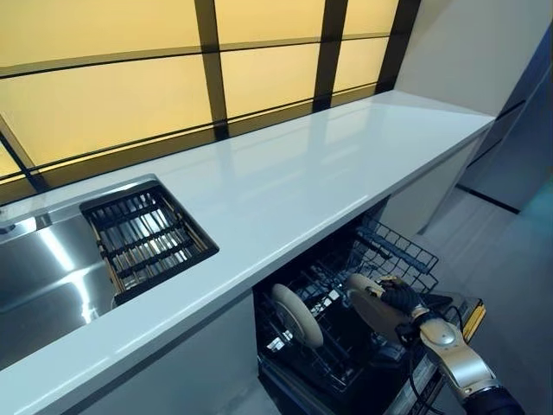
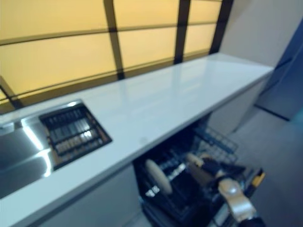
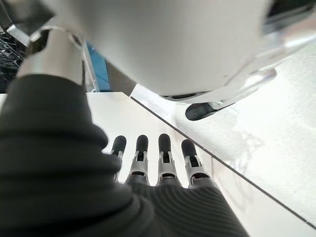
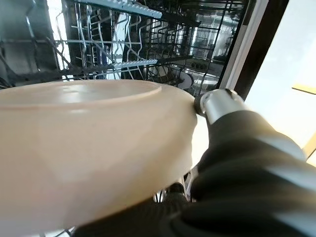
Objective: Take plates into dishwasher
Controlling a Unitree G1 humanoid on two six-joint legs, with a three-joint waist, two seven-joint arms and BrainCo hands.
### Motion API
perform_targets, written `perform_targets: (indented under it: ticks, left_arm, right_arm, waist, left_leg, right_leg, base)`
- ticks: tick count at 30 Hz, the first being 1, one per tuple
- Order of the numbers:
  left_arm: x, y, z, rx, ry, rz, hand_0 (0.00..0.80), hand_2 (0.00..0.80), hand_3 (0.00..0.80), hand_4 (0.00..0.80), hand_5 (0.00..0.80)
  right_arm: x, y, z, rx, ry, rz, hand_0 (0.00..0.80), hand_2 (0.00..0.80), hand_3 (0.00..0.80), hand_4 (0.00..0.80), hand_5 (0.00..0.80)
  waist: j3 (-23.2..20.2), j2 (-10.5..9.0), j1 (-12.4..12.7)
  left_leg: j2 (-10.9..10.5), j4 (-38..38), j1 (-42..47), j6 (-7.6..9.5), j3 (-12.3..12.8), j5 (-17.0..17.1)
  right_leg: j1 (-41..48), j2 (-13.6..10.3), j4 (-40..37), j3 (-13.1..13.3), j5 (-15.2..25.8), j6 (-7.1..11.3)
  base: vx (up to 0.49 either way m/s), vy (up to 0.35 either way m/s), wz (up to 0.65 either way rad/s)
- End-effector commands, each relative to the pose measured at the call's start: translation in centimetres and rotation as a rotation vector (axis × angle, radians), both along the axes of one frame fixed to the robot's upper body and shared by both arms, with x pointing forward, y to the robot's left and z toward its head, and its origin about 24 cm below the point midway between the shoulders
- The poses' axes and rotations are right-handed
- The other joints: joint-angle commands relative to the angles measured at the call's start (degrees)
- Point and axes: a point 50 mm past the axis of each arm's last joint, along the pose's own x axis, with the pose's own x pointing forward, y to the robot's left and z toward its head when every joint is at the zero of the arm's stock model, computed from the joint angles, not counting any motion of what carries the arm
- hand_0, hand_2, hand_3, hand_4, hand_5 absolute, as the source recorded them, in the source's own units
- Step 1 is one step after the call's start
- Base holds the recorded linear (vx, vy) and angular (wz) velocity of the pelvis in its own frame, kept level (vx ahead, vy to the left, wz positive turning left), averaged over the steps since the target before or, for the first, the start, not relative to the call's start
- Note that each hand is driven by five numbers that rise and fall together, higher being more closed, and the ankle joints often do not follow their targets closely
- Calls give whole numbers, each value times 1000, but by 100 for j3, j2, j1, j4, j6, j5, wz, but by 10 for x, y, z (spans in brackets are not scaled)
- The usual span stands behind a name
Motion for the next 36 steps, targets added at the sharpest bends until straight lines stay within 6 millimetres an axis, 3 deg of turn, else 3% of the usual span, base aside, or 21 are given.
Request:
perform_targets:
  ticks: [1,11,22,36]
  left_arm:
    - [24,5,8,38,-44,-117,0,0,0,0,0]
    - [28,6,11,33,-63,-131,0,0,0,0,0]
    - [39,13,20,20,-143,-119,0,0,0,0,0]
    - [38,24,25,24,-181,-67,0,0,0,0,0]
  right_arm:
    - [27,4,35,-31,-140,-11,800,800,800,800,800]
    - [46,-9,58,-76,-187,-101,800,800,800,800,800]
    - [57,-47,98,-170,-268,-200,800,800,800,800,800]
    - [61,-83,139,-294,-311,-283,800,800,800,800,800]
  waist:
    - [76,-77,129]
    - [262,16,303]
    - [735,250,473]
    - [1218,509,681]
  left_leg:
    - [-194,146,-388,244,-388,49]
    - [-297,229,-568,288,-614,60]
    - [-477,770,-1037,381,-940,-6]
    - [-493,1070,-1365,358,-1134,43]
  right_leg:
    - [-197,3,639,-87,-267,-231]
    - [-331,-84,826,-167,-291,-241]
    - [-776,-456,1669,-225,-486,-249]
    - [-1052,-657,2310,-273,-721,-325]
  base:
    - [46,6,8]
    - [36,0,6]
    - [7,28,12]
    - [4,3,8]
